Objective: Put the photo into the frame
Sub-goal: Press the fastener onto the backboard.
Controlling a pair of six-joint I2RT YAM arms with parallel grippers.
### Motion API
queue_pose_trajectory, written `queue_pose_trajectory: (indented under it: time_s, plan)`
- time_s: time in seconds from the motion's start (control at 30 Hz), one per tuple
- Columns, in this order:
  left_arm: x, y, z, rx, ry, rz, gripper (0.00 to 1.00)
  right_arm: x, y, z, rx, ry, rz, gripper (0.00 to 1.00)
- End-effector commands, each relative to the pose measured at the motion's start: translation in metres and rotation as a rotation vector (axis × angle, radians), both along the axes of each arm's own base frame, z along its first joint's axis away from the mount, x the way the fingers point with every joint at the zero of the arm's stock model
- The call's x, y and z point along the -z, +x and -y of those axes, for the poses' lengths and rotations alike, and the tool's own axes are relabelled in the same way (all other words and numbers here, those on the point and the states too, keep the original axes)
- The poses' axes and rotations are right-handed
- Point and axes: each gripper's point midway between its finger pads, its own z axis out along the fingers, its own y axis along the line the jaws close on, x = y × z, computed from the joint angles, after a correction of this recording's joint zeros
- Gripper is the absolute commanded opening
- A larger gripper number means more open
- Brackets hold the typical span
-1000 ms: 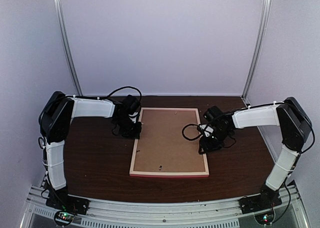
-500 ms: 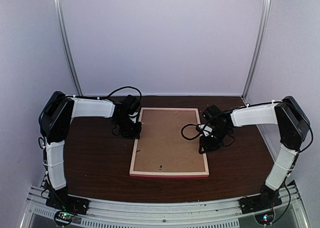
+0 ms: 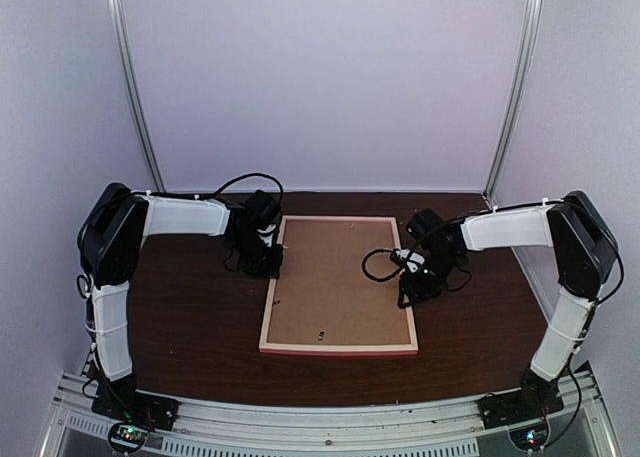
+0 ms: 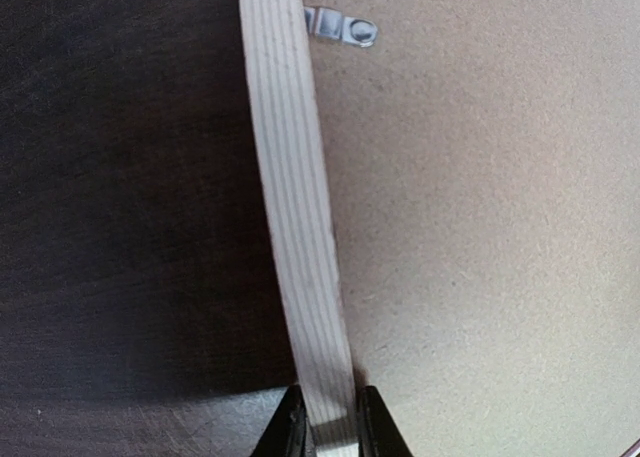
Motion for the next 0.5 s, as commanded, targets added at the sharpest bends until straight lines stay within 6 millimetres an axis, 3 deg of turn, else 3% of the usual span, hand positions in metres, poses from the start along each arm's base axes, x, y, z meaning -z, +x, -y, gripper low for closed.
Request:
queue_pose_trajectory:
  time_s: [0.0, 0.2, 0.47]
  plan:
    - [0.0083, 0.0008, 0.0048, 0.049, 0.002, 0.002, 0.16, 0.0108, -0.0029, 0.0034, -0.075, -0.036, -0.005, 0.35]
    - [0.0082, 0.0007, 0.0049, 0.050, 0.000, 0.001, 0.16, 0.0091, -0.0044, 0.0048, -0.078, -0.043, -0.004, 0.40]
    - [0.0091, -0.0006, 0.0054, 0.053, -0.002, -0.004, 0.16, 0.0103, 0.0007, 0.0115, -0.067, -0.087, 0.013, 0.24]
